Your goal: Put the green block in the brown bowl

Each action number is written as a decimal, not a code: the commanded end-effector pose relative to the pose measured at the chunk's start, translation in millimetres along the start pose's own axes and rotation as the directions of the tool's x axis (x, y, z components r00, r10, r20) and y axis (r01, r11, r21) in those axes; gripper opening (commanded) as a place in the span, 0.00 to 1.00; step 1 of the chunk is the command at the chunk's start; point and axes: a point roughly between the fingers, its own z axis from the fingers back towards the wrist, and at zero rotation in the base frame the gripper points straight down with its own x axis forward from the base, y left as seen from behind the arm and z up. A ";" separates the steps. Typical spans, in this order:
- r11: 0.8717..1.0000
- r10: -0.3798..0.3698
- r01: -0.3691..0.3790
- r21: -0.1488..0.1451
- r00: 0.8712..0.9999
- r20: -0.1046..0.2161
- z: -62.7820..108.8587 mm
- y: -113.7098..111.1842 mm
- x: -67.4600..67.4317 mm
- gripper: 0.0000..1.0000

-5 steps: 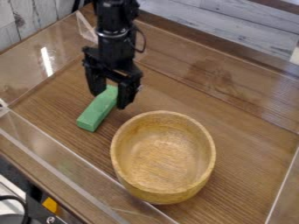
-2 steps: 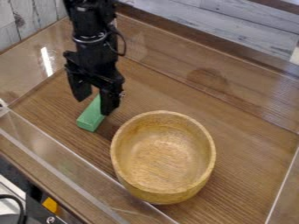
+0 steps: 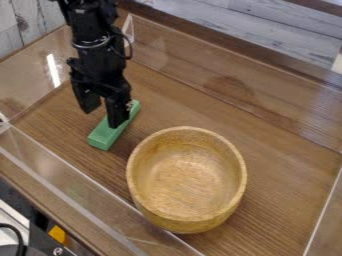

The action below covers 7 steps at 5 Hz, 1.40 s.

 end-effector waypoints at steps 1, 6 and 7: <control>1.000 0.018 -0.018 -0.004 0.999 0.041 4.5 2.4 9.3 1.00; 0.973 0.232 -0.231 -0.018 0.973 0.012 -20.9 11.6 13.3 0.00; 0.966 0.258 -0.257 -0.031 0.966 0.009 -15.4 3.9 14.1 0.00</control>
